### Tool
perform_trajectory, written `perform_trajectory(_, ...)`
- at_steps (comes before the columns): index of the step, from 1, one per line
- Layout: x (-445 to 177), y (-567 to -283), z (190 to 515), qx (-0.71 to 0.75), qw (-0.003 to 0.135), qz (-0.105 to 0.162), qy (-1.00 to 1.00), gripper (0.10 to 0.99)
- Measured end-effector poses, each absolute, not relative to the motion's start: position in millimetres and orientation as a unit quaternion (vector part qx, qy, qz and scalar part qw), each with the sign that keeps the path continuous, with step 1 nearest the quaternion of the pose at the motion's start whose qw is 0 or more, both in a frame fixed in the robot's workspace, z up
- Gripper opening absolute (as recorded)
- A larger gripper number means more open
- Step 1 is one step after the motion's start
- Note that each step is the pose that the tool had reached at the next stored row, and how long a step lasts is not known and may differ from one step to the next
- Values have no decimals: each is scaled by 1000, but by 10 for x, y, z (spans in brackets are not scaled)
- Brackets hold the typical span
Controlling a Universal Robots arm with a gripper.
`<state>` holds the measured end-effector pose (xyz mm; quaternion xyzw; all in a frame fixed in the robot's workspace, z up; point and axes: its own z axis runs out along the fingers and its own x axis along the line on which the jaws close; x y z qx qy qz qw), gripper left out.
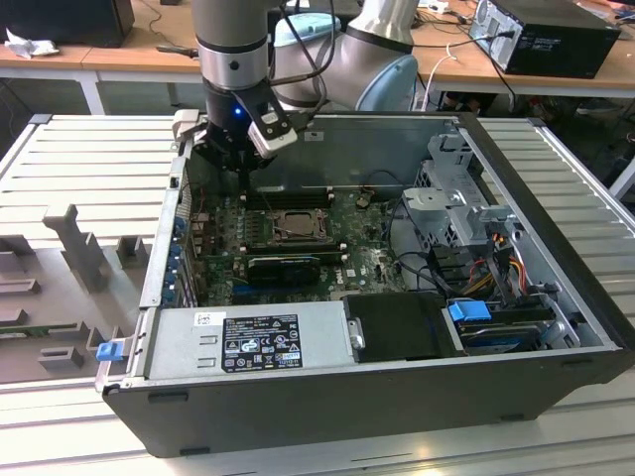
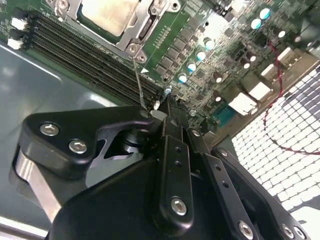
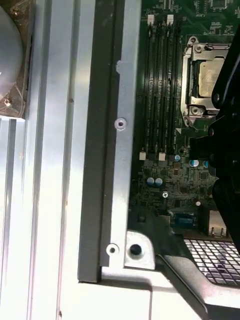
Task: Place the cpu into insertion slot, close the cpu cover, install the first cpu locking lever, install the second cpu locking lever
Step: 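Install the first cpu locking lever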
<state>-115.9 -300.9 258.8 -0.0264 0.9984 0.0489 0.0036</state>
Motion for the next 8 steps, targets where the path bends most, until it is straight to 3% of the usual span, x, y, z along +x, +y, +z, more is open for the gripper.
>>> perform_trajectory(8,-940,-2971,2571,-26,2,49,998,106)
